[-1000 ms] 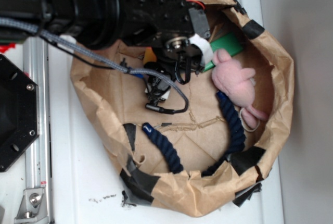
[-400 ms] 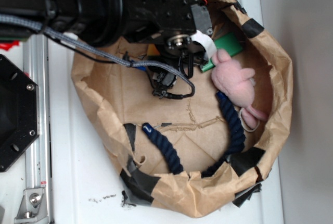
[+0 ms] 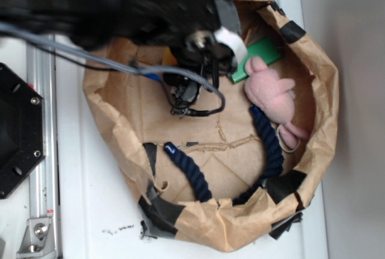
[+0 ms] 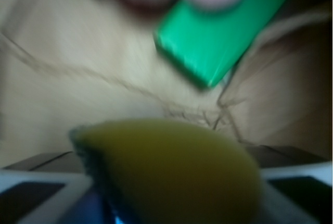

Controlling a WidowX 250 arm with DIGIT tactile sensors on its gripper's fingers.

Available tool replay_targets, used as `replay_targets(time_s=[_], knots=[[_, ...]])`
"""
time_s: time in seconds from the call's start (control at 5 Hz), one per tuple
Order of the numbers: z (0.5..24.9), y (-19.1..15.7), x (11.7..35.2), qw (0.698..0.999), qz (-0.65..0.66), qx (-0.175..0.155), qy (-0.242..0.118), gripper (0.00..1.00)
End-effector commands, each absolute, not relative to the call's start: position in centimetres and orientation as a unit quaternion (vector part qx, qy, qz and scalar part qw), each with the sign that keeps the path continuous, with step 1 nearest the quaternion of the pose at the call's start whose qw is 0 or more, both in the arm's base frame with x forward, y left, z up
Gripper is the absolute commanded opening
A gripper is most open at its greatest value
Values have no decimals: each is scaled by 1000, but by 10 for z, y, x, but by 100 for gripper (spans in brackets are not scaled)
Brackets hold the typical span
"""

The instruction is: Grab the green sponge.

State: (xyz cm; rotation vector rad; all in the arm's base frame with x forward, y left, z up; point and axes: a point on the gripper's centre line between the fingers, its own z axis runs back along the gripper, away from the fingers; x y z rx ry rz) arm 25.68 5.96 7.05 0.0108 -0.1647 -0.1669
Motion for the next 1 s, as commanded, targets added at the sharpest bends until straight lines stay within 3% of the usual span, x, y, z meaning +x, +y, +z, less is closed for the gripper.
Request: replay_targets(time_s=[0.0, 0.2, 0.8], knots=[[178, 28, 259, 982, 75, -19, -173, 0], [187, 23, 259, 979, 101, -31, -172, 0], [178, 24, 258, 973, 141, -16, -182, 0]])
